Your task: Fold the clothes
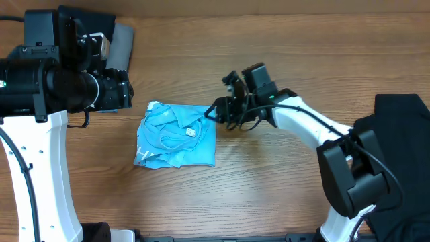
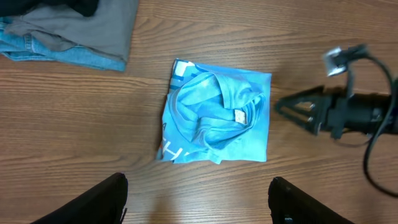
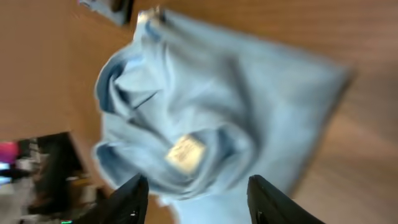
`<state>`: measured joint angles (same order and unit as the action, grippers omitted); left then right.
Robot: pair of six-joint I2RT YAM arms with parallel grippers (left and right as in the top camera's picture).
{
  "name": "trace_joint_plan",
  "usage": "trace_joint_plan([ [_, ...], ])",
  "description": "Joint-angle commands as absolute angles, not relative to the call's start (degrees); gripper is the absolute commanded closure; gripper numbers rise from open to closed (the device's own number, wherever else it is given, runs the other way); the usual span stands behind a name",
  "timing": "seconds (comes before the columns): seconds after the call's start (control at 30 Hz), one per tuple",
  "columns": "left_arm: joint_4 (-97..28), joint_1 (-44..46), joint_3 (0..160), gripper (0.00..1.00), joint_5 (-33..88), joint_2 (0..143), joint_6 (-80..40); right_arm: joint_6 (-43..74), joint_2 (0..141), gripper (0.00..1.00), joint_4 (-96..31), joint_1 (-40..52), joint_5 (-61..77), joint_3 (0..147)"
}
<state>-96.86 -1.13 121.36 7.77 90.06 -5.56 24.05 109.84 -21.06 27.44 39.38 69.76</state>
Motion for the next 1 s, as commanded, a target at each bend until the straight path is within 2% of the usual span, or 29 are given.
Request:
trace_joint_plan([
  [0.0, -96.8, -1.0, 121.1, 0.25, 6.7, 90.3, -4.3, 41.1, 107.6, 0.45, -21.5, 31.2, 33.4, 70.9],
  [0.1, -96.8, -1.0, 121.1, 0.26, 7.0, 90.3, -4.3, 49.2, 108.2, 0.45, -20.6, 33.9, 28.0, 70.8],
  [0.23, -96.8, -1.0, 121.1, 0.26, 7.0, 90.3, -4.2, 56.9, 110.6, 0.41, -13.8, 36.4, 27.9, 70.8],
  [0.47, -96.8, -1.0, 121.1, 0.25, 7.0, 90.3, -4.2, 69.4, 117.0, 0.44, -5.3, 36.6, 29.3, 70.8],
  [0.57, -96.8, -1.0, 121.1, 0.25, 7.0, 90.3, -3.7, 70.6, 118.9, 0.46, -4.8, 36.8, 33.6, 70.8],
  [0.7, -96.8, -1.0, 121.1, 0.25, 7.0, 90.3, -3.6, 70.2, 119.3, 0.46, -2.7, 37.3, 32.6, 70.8],
  [0.8, -96.8, -1.0, 121.1, 0.25, 6.9, 90.3, -3.3, 67.4, 119.3, 0.64, 3.1, 37.1, 32.7, 70.8],
  [0.97, -96.8, -1.0, 121.1, 0.25, 6.9, 90.3, -3.1, 65.9, 119.3, 0.87, 6.0, 34.6, 37.6, 71.0],
])
